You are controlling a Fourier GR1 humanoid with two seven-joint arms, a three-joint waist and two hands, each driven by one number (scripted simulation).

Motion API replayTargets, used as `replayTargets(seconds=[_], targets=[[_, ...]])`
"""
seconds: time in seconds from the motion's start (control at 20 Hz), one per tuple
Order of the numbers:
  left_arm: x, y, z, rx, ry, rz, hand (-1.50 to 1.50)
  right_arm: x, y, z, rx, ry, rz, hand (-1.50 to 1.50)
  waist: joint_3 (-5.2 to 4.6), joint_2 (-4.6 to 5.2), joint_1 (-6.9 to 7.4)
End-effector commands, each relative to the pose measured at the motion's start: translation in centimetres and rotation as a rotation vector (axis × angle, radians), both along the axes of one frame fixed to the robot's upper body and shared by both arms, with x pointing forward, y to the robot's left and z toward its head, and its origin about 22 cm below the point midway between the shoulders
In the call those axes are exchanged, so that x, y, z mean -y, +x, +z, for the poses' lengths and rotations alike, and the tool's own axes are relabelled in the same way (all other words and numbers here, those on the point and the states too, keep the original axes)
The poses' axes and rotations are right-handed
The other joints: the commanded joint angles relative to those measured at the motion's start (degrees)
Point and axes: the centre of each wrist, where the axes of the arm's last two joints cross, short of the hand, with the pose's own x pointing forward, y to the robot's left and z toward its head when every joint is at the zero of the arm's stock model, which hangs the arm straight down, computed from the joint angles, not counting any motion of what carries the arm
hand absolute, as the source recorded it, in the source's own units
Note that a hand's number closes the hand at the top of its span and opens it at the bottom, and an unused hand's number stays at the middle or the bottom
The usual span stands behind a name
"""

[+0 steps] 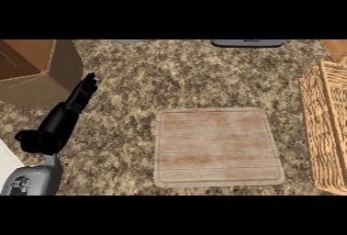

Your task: Pick the cupcake from the cutting board and place it in the basket

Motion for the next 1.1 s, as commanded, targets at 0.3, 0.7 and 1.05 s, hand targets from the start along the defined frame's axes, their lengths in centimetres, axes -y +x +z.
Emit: replayTargets(seconds=[0.3,0.7,1.05], targets=[[-0.1,0.5,-0.6,0.008,0.012,0.013,0.00,11.4,5.7,2.4,0.009,0.103,0.017,1.50,0.07,-0.06,-0.23],[-0.9,-0.6,-1.7,-0.003,0.002,-0.004,0.00,14.9,7.0,-1.3,0.055,-0.011,-0.024,1.50,0.06,-0.07,-0.19],[0.1,-1.6,-0.3,0.001,-0.009,-0.007,0.00,17.4,9.1,-2.3,0.139,0.108,-0.065,-1.50,0.06,-0.16,-0.13]])
